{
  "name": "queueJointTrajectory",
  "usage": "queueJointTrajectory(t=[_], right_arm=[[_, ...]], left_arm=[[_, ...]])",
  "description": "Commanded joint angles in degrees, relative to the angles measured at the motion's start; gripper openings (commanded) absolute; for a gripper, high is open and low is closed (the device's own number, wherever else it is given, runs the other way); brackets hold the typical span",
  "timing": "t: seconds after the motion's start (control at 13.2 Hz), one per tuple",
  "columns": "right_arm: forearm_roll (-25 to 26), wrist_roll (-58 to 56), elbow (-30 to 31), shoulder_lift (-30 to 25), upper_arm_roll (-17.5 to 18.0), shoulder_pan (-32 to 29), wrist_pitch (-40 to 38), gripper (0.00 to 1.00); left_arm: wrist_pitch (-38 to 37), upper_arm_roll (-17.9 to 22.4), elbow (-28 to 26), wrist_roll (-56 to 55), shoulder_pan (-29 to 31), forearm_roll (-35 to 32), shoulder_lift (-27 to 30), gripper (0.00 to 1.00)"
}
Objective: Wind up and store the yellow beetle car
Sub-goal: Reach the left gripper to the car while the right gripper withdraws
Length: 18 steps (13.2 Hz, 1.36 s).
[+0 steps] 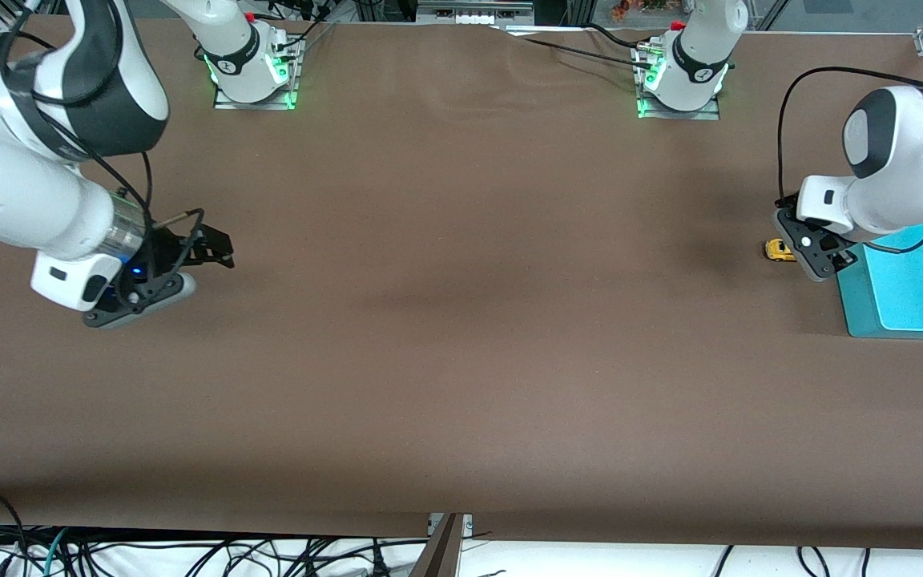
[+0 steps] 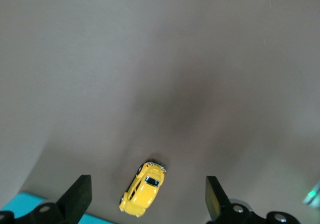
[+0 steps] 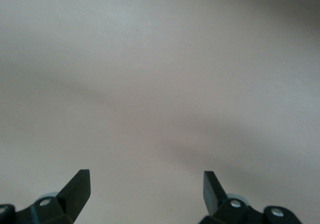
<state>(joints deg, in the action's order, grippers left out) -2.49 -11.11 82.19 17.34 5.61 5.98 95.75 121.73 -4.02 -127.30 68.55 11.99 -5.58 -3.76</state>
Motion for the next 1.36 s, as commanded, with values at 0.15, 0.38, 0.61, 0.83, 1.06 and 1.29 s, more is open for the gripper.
queueJointTrajectory(t=[0.15,0.38,0.61,0.83,1.06,1.29], right_arm=[[3.01,1.26,-7.48,-1.51,-3.23,-1.14,-8.30,1.00],[3.02,1.26,-7.39,-3.54,-6.48,-1.49,-8.21,1.00],[3.63,1.00,-7.31,-6.08,-6.58,-3.69,-8.21,1.00],[7.06,0.74,-6.08,-6.62,-6.49,-4.21,-8.91,1.00],[6.44,1.26,-1.43,-10.03,-6.40,-5.89,-9.35,1.00],[6.00,1.44,0.60,-11.10,-6.40,-6.06,-9.44,1.00]], left_arm=[[9.91,-0.55,-8.74,20.02,7.42,-2.33,0.00,1.00],[19.22,-0.55,-10.59,28.99,14.18,-2.42,-4.66,1.00],[26.88,-0.55,-10.77,32.09,16.39,-2.42,-9.67,1.00],[31.27,-0.64,-10.77,34.01,16.49,-2.42,-12.75,1.00],[33.22,-0.64,-10.77,34.20,17.54,-2.42,-14.52,0.94],[33.05,-0.72,-10.77,34.29,17.54,-2.34,-14.08,0.17]])
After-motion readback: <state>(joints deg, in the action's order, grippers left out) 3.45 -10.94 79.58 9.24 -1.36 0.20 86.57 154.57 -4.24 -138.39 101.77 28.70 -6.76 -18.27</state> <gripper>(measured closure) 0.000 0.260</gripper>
